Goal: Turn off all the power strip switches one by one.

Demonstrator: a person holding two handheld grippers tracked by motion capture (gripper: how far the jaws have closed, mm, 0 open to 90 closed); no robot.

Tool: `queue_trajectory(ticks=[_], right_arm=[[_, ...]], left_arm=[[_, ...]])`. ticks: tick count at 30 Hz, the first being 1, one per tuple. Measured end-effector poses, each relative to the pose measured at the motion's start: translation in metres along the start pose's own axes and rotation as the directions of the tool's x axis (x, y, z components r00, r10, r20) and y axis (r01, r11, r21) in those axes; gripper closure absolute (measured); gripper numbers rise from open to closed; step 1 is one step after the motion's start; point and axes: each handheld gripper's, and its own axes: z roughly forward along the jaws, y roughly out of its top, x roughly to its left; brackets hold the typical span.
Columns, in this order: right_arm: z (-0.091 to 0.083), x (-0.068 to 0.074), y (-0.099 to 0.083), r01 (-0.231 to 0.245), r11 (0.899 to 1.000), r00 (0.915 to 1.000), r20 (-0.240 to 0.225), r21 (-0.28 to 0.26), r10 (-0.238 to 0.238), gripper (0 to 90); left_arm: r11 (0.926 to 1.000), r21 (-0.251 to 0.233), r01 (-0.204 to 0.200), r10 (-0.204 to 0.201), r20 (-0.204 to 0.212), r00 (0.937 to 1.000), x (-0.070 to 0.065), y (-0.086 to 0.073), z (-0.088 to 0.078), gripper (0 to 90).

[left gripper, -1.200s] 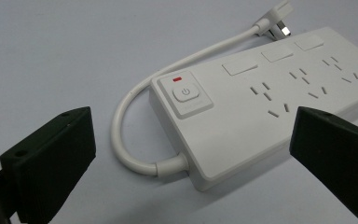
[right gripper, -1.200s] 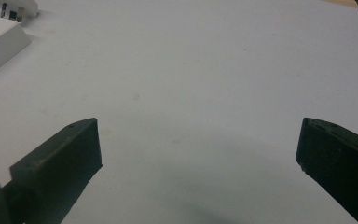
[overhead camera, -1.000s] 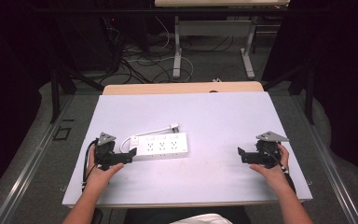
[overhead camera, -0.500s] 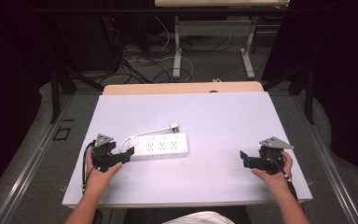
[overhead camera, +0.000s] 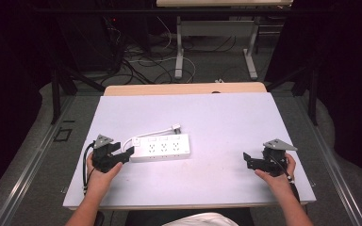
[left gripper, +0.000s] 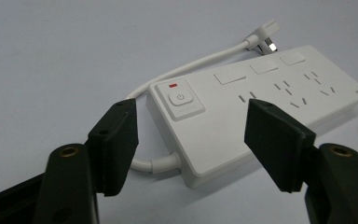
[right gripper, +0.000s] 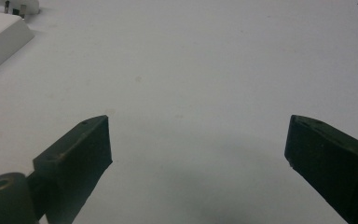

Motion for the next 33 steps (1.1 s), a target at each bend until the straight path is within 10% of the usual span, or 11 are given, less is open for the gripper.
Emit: queue_trajectory(ticks=[7, 21, 33], right_arm=[[0.001, -0.005, -0.001, -0.026, 1.000, 0.9997, 0.002, 0.008, 0.026, 7.3], [0.006, -0.002, -0.002, -0.012, 1.000, 0.9997, -0.019, 0.023, 0.012, 8.1], [0.006, 0.000, -0.003, -0.041, 0.999, 0.9987, -0.030, 0.028, 0.042, 8.1]], left_arm=[[0.9995, 0.019, -0.023, 0.024, -0.016, 0.9996, -0.002, 0.001, 0.002, 53.4], [0.9925, 0.001, -0.122, 0.122, -0.069, 0.9901, -0.006, 0.007, 0.012, 54.7], [0.9993, 0.030, -0.021, 0.021, 0.005, 0.9998, -0.002, 0.026, 0.012, 64.4]])
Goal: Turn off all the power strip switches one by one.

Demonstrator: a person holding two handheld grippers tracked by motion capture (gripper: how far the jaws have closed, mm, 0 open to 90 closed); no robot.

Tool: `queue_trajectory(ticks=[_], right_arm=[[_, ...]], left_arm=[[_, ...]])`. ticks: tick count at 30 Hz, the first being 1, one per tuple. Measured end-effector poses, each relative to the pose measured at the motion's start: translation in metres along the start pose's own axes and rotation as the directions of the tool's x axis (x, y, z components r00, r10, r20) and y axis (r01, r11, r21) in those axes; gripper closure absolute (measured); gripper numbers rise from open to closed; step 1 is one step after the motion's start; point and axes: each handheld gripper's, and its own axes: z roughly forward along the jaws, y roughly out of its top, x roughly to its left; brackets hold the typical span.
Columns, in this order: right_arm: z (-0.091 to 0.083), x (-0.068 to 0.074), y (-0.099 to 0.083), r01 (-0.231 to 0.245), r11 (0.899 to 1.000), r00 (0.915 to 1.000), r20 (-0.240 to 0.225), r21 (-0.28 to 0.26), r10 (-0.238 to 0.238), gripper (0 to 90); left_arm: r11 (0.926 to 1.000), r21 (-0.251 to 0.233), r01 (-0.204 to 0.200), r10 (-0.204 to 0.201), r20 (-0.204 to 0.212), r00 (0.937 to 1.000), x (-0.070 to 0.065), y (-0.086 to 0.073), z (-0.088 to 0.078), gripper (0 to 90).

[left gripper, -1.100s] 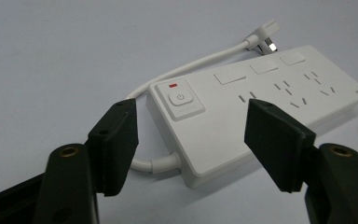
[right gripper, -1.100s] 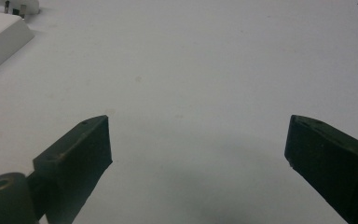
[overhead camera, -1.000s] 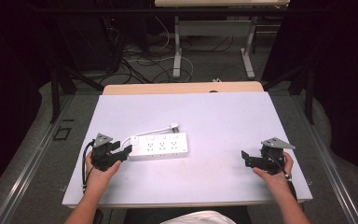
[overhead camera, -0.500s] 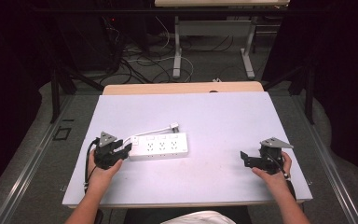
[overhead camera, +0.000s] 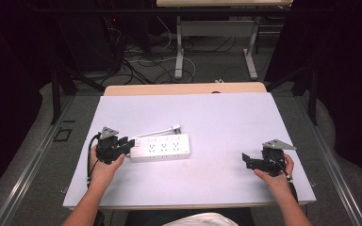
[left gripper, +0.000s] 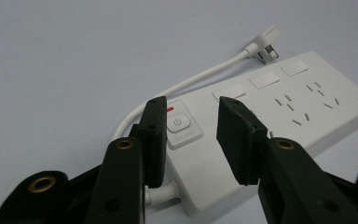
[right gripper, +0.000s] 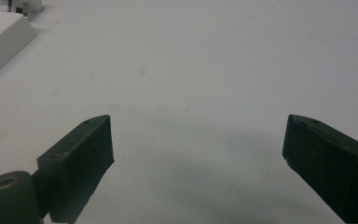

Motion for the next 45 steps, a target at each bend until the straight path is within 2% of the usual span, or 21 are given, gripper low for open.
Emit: queue_trajectory(ticks=[2, 3, 4, 11, 16, 19, 22, 34, 45], right_arm=[[0.000, 0.000, 0.000, -0.002, 1.000, 1.0000, -0.001, 0.002, 0.002, 8.1], [0.000, 0.000, 0.000, -0.003, 1.000, 1.0000, 0.000, 0.003, 0.003, 8.1], [0.000, 0.000, 0.000, -0.005, 1.000, 1.0000, -0.001, 0.003, 0.005, 8.1], [0.000, 0.001, 0.000, -0.007, 1.000, 1.0000, -0.001, 0.005, 0.007, 8.1], [0.001, 0.002, 0.000, -0.006, 1.000, 1.0000, -0.001, 0.008, 0.006, 8.1], [0.001, 0.002, 0.000, -0.005, 1.000, 1.0000, -0.002, 0.008, 0.005, 8.1], [0.002, 0.002, 0.000, -0.005, 1.000, 1.0000, 0.004, 0.009, 0.005, 8.2], [0.002, 0.001, 0.000, 0.000, 1.000, 1.0000, 0.002, 0.008, 0.000, 8.1], [0.003, 0.001, 0.000, 0.000, 1.000, 1.0000, -0.002, 0.015, 0.000, 8.1]], left_arm=[[0.9999, 0.014, -0.001, 0.001, 0.005, 1.0000, 0.001, 0.001, -0.001, 66.6], [0.9988, 0.034, 0.035, -0.036, 0.020, 0.9991, 0.004, 0.004, -0.001, 67.4], [0.9985, 0.036, 0.041, -0.042, 0.027, 0.9988, 0.005, 0.006, 0.000, 68.2], [0.9964, 0.079, 0.030, -0.032, 0.019, 0.9993, 0.010, 0.016, 0.005, 74.7], [0.9947, 0.096, 0.035, -0.036, 0.010, 0.9993, 0.009, 0.021, 0.007, 82.0], [0.9908, 0.129, 0.040, -0.041, 0.006, 0.9992, 0.008, 0.024, 0.011, 86.2], [0.9906, 0.132, 0.037, -0.037, -0.004, 0.9993, 0.008, 0.026, 0.013, 89.0], [0.9774, 0.205, 0.050, -0.046, -0.023, 0.9987, -0.001, 0.033, 0.027, 89.9], [0.9723, 0.224, 0.065, -0.056, -0.046, 0.9974, -0.003, 0.031, 0.037, 90.0]])
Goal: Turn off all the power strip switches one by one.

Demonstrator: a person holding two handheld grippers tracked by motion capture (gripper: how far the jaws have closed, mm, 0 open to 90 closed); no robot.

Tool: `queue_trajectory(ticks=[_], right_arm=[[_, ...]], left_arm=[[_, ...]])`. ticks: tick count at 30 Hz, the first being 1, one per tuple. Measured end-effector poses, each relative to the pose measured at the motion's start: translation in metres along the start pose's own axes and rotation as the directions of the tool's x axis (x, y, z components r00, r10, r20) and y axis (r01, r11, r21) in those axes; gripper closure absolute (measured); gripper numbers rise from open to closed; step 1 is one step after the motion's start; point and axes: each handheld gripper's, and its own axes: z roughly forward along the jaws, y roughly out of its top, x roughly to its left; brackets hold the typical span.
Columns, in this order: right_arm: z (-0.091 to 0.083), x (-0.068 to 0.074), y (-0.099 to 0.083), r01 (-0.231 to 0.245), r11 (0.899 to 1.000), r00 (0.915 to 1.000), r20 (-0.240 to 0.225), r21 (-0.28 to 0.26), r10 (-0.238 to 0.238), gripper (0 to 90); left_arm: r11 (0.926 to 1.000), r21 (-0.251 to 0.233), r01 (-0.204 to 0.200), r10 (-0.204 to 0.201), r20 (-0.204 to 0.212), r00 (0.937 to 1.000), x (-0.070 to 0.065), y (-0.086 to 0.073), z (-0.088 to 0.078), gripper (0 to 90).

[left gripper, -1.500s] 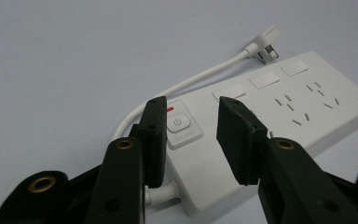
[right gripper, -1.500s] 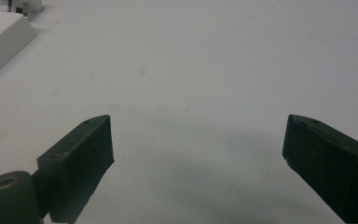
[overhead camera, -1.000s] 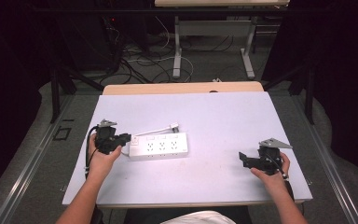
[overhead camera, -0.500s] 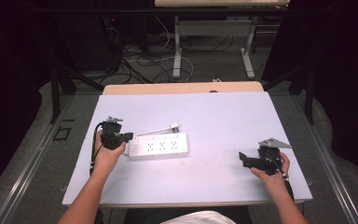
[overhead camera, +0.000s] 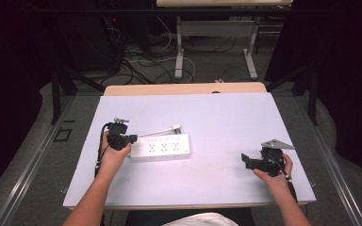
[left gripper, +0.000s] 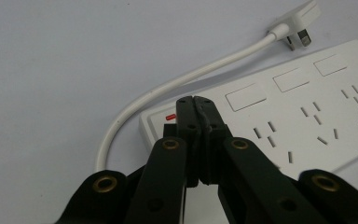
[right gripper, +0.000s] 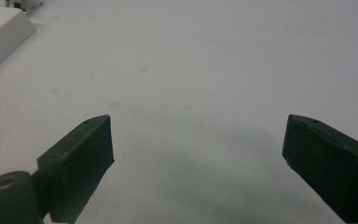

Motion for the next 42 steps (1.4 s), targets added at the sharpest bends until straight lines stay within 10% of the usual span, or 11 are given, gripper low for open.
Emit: queue_trajectory(ticks=[42], right_arm=[[0.003, 0.000, -0.001, 0.004, 1.000, 1.0000, -0.008, 0.013, -0.004, 9.0]], left_arm=[[0.9988, 0.048, -0.003, 0.005, -0.043, 0.9990, -0.001, -0.002, 0.017, 90.0]])
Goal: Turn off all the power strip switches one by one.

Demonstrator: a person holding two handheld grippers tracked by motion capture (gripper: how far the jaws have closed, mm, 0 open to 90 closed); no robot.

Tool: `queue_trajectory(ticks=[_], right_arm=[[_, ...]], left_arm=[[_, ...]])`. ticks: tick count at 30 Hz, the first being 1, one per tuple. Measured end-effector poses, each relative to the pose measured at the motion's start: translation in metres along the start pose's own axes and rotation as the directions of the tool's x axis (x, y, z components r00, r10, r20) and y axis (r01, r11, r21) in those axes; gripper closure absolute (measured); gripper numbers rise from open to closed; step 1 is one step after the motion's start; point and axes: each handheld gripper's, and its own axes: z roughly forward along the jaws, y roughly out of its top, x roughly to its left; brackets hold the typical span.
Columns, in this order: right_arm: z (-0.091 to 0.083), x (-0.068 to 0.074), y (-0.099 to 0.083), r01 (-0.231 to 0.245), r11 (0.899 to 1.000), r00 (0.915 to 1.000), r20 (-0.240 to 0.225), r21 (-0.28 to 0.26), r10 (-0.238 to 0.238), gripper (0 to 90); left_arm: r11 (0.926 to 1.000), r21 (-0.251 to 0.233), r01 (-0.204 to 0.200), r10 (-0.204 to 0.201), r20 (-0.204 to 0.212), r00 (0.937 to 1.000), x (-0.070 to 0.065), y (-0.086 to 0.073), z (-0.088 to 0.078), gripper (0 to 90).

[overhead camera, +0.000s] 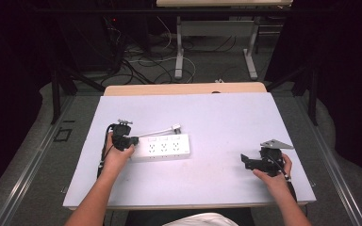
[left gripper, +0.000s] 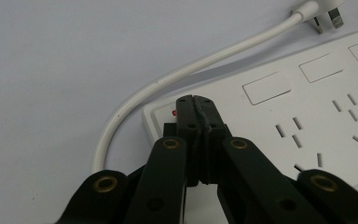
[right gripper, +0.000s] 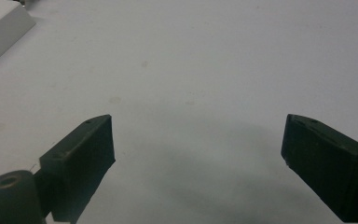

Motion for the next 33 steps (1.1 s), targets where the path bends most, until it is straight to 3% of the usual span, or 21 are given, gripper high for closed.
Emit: queue_trajectory(ticks=[3, 6, 9, 14, 33], right_arm=[[0.0000, -0.0002, 0.0000, 0.000, 1.000, 1.0000, 0.000, 0.000, 0.000, 9.0], [-0.0005, -0.0002, 0.0002, 0.001, 1.000, 1.0000, -0.002, 0.003, -0.001, 9.0], [-0.0004, 0.0000, 0.0002, 0.001, 1.000, 1.0000, 0.001, 0.000, -0.001, 9.0], [-0.0002, -0.0004, 0.0003, 0.002, 1.000, 1.0000, -0.001, -0.001, -0.002, 9.0], [0.0005, -0.0017, 0.0003, 0.008, 1.000, 1.0000, -0.002, -0.002, -0.008, 9.0]], left_arm=[[0.9999, -0.006, -0.012, 0.012, -0.007, 0.9999, -0.0015, -0.0001, 0.0012, 90.0], [0.9999, 0.007, -0.008, 0.008, -0.009, 0.9999, -0.0015, 0.0002, 0.0007, 90.0], [1.0000, -0.009, 0.001, -0.001, -0.009, 1.0000, -0.0014, -0.0012, 0.0010, 90.0], [0.9990, -0.034, 0.029, -0.028, 0.033, 0.9991, 0.0047, -0.0042, -0.0008, 90.0], [0.9980, -0.053, 0.034, -0.032, 0.026, 0.9991, 0.0043, -0.0059, -0.0007, 90.0]])
